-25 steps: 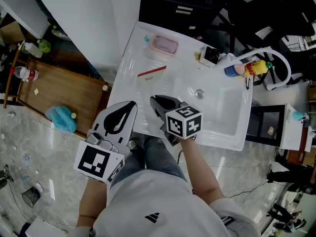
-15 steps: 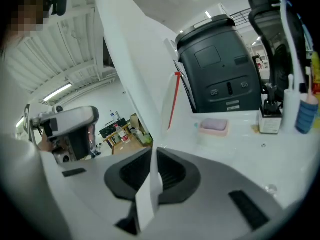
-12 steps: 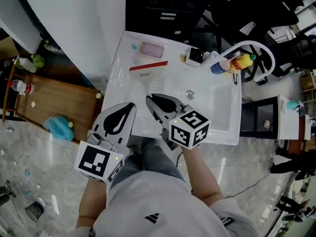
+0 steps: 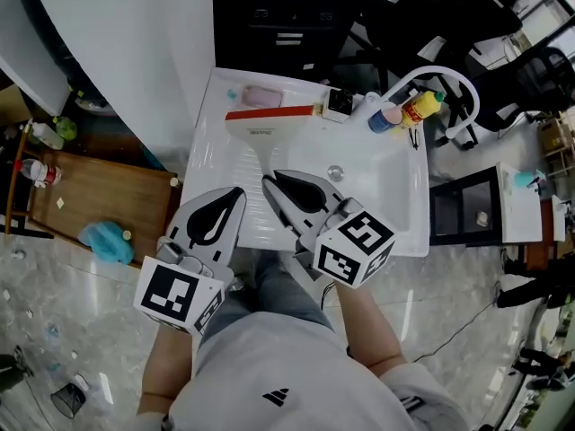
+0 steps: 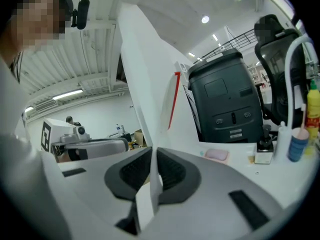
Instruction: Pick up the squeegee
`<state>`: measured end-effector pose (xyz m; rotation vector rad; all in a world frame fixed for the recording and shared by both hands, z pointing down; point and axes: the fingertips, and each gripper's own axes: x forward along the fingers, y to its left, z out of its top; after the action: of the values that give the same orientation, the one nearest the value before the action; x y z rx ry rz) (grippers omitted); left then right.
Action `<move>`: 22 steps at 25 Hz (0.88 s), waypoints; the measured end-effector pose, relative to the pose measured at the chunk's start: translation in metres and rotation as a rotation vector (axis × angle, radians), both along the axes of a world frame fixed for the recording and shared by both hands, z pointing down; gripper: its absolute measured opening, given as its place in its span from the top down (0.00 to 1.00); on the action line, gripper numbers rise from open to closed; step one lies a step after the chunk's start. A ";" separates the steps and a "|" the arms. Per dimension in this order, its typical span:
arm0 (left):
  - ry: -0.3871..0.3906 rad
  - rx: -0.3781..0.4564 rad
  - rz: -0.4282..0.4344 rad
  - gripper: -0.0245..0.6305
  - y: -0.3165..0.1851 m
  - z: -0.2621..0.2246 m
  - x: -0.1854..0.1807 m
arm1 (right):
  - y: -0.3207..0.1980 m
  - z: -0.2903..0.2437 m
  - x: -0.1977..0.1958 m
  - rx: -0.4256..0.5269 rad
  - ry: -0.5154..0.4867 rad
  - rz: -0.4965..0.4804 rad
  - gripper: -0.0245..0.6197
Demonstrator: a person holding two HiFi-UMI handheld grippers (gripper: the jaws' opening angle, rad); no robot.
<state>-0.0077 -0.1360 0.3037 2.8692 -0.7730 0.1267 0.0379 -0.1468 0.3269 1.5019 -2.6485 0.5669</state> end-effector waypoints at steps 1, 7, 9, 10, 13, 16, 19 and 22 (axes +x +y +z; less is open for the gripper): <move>0.002 0.006 0.004 0.95 0.001 -0.002 0.000 | 0.003 -0.006 0.000 0.016 0.001 0.001 0.90; 0.009 0.038 0.025 0.95 0.013 -0.012 0.002 | 0.022 -0.032 -0.002 0.093 0.005 0.003 0.90; 0.009 0.047 0.030 0.95 0.017 -0.015 0.004 | 0.027 -0.038 -0.002 0.111 0.005 0.005 0.90; 0.009 0.051 0.033 0.95 0.019 -0.016 0.004 | 0.030 -0.040 -0.001 0.120 0.004 0.005 0.90; 0.006 0.061 0.040 0.95 0.024 -0.018 0.007 | 0.037 -0.047 -0.001 0.144 -0.002 0.009 0.90; 0.008 0.071 0.044 0.95 0.028 -0.020 0.007 | 0.042 -0.052 -0.001 0.167 -0.007 0.010 0.90; 0.007 0.078 0.045 0.95 0.032 -0.022 0.006 | 0.046 -0.056 -0.002 0.187 -0.005 0.009 0.90; 0.006 0.083 0.042 0.95 0.036 -0.024 0.006 | 0.050 -0.060 -0.003 0.201 -0.004 0.003 0.90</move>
<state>-0.0020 -0.1005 0.2798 2.9635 -0.7338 0.0928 0.0347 -0.0966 0.2672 1.5539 -2.7782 0.3109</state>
